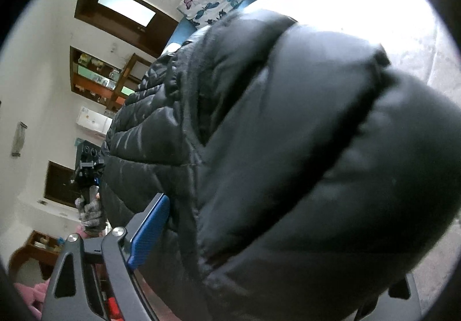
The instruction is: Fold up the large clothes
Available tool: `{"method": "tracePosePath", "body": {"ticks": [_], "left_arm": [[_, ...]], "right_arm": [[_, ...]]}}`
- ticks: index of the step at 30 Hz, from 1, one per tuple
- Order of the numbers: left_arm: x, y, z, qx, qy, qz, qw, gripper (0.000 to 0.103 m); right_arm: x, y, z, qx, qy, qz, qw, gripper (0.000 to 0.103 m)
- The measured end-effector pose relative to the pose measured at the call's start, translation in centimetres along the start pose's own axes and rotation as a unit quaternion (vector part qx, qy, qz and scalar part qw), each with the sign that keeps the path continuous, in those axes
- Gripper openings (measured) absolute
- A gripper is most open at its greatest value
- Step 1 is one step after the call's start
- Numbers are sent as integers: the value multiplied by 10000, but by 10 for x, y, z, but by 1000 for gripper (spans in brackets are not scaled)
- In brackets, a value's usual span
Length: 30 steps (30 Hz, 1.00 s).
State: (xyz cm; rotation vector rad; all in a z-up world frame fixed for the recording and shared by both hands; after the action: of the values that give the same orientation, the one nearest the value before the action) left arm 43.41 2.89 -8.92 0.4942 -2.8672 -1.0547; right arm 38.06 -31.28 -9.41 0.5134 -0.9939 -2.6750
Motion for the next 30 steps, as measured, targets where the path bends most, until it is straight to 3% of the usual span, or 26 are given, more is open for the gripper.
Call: {"method": "tracePosePath", "body": {"ticks": [5, 7, 9, 12, 17, 21, 30], "left_arm": [[-4, 3, 5, -30, 65, -108, 9999, 99], [2, 9, -4, -250, -103, -294, 9992, 91], [6, 13, -19, -340, -276, -428, 9981, 84], [9, 19, -48, -371, -439, -599, 9965, 75], [9, 14, -93, -260, -695, -643, 9952, 67], [3, -16, -150, -97, -1059, -516, 9930, 66], [-29, -113, -264, 363, -1533, -185, 9873, 66]], "right_arm": [[-3, 0, -1, -160, -117, -133, 9997, 95], [1, 3, 4, -117, -110, -226, 9996, 82], [4, 12, 11, -202, -55, -361, 9991, 57], [9, 26, 28, -141, 56, -570, 9983, 48], [15, 67, 67, 229, 574, -1044, 9926, 44], [18, 105, 80, 619, 804, -1320, 9860, 43], [30, 202, 43, 1362, 673, -2112, 9656, 43]]}}
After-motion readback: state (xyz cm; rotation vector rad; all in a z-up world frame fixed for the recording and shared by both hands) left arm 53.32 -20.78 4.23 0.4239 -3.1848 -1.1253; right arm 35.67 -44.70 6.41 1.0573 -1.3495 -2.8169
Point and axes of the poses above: each gripper's, at about its wrist camera, not at the fingertips, and y roughly against the way its jaws point, z to its left, x to its underside, the point moved 7 cm from there along -y, roughly the way its jaws point, and after that the axes turned 10 degrees about z, right-handed, at the moved point
